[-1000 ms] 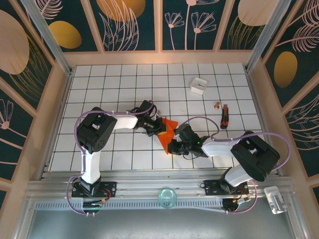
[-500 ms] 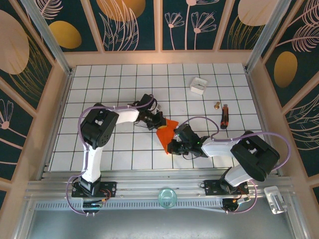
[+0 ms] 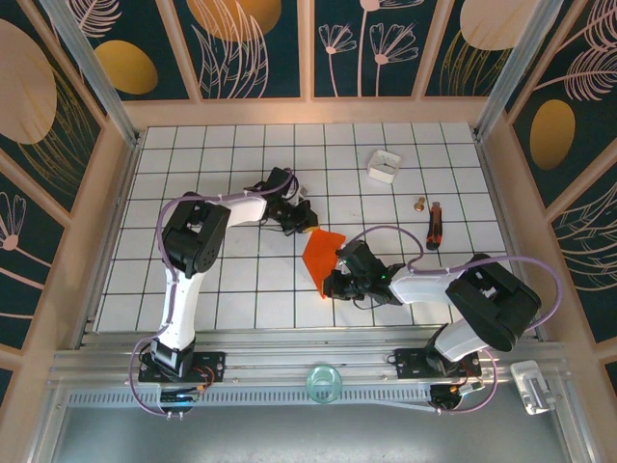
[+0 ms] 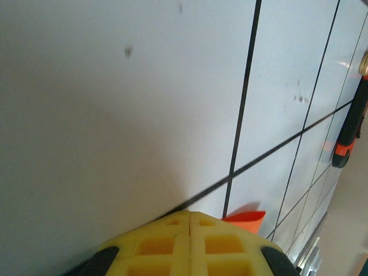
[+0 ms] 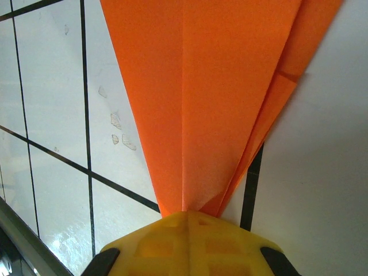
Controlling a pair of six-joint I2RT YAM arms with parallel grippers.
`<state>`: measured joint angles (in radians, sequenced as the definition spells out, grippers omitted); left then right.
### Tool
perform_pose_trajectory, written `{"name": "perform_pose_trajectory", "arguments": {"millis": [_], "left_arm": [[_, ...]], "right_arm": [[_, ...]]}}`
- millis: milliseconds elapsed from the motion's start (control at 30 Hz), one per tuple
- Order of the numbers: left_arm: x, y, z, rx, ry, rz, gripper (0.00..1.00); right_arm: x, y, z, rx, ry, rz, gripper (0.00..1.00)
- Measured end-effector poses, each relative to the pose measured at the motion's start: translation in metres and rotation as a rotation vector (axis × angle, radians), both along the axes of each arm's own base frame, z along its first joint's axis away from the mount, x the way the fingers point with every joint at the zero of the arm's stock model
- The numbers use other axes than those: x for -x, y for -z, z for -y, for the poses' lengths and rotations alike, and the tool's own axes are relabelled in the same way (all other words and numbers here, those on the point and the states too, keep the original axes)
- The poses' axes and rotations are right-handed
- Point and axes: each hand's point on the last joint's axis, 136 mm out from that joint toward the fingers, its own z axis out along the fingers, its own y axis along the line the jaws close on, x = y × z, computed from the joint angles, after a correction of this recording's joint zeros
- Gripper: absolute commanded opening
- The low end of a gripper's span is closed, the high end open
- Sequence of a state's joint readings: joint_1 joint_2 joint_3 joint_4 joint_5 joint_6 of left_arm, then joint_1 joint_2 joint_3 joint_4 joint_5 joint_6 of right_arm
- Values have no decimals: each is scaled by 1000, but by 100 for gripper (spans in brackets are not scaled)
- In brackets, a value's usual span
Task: Fold a paper plane with a square sheet of paper (pick it up from the middle)
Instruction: Perform the fourth fold on the wing at the bottom-center of the table.
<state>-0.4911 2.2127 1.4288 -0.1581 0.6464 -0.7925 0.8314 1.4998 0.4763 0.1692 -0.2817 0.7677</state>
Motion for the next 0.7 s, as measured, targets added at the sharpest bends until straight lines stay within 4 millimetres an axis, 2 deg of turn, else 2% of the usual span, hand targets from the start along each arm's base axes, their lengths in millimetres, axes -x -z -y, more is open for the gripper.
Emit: {"name": "perform_pose_trajectory", "arguments": {"millis": [167,300,367,467,533,600,700], "left_arm": [[-22,-1,-4,-8,-21,30,0],[-41,-3,-17,-35,-64,69,13],[-44,-5,-23,-46,-80,81,18],[-31,-16,-36,-47,-105,94,23],[-10,-32,-43,-27,-118,106,26],[10,-49,-48,1,-125,126,29],[39,-71,-51,51,-128,164,32]], "right_arm": [[0,0,0,1,0,0,0],[-1,-5,-1,-1,-3,16,0],[0,-8,0,19,-18,26,0],[8,-12,14,83,-50,30,1],[9,-24,22,89,-68,53,9],[0,-43,25,47,-57,96,14],[-26,-68,32,-18,6,156,23]]}}
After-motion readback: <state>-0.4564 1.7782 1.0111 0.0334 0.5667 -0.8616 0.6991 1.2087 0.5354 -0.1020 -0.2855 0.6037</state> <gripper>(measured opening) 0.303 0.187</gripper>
